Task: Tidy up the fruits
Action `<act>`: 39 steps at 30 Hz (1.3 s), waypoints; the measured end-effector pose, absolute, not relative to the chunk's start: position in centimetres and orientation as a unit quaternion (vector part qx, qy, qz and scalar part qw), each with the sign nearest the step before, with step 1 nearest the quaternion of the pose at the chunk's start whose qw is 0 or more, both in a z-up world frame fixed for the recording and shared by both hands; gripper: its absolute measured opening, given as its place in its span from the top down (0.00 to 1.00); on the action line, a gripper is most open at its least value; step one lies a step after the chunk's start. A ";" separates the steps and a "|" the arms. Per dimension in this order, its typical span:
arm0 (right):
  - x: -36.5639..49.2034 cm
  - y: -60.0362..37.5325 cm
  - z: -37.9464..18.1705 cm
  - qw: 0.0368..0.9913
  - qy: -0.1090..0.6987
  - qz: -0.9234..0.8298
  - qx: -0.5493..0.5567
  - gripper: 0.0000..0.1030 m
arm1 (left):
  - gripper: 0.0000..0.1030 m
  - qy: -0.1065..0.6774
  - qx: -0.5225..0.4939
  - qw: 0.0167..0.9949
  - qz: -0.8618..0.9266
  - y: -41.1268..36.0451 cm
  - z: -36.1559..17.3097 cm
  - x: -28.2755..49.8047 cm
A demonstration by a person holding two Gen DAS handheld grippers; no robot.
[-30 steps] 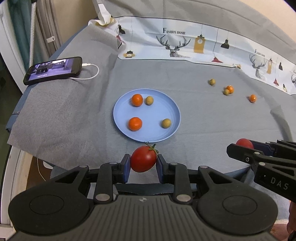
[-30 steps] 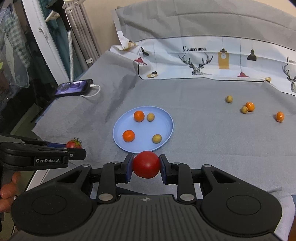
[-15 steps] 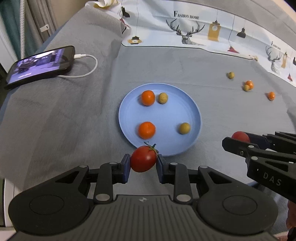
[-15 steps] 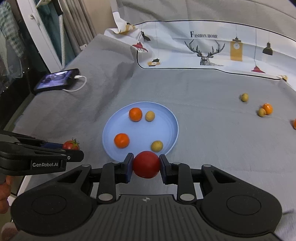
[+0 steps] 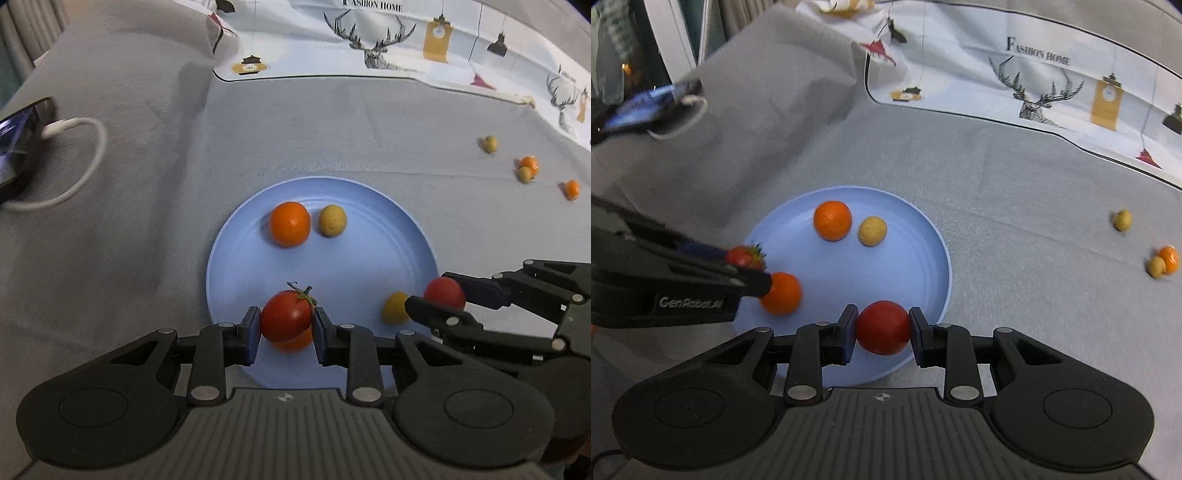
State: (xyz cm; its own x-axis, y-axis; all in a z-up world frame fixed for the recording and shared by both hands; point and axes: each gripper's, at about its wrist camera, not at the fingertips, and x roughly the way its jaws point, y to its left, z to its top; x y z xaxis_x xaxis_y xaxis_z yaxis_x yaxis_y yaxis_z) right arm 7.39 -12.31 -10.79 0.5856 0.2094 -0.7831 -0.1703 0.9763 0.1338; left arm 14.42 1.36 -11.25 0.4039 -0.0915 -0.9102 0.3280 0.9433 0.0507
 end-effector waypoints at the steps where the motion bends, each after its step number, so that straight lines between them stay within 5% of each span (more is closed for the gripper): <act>1: 7.8 -12.1 -11.1 0.889 0.443 0.110 0.016 0.70 | 0.68 0.531 0.115 0.830 -0.127 1.2 -11.6 14.8; 3: 8.6 -11.6 -11.7 0.888 0.445 0.116 0.002 0.70 | 0.62 0.529 0.118 0.831 -0.125 1.1 -11.9 15.4; 5: 9.1 -11.4 -11.9 0.887 0.444 0.130 -0.004 0.68 | 0.12 0.518 0.121 0.837 -0.125 1.2 -11.6 15.6; 7: 9.3 -11.1 -11.5 0.888 0.440 0.137 -0.013 0.45 | 0.00 0.487 0.117 0.858 -0.114 1.8 -10.3 14.9; 10: 8.2 -11.1 -10.1 0.896 0.424 0.129 -0.026 0.22 | 0.00 0.479 0.121 0.861 -0.124 2.2 -8.8 13.7; 13: 5.9 -11.3 -8.5 0.900 0.415 0.129 -0.026 0.15 | 0.00 0.473 0.124 0.865 -0.115 2.9 -7.5 11.5; 39: -14.6 -12.7 0.9 0.951 0.304 0.059 0.006 0.03 | 0.00 0.402 0.082 0.908 -0.081 4.2 1.5 -7.2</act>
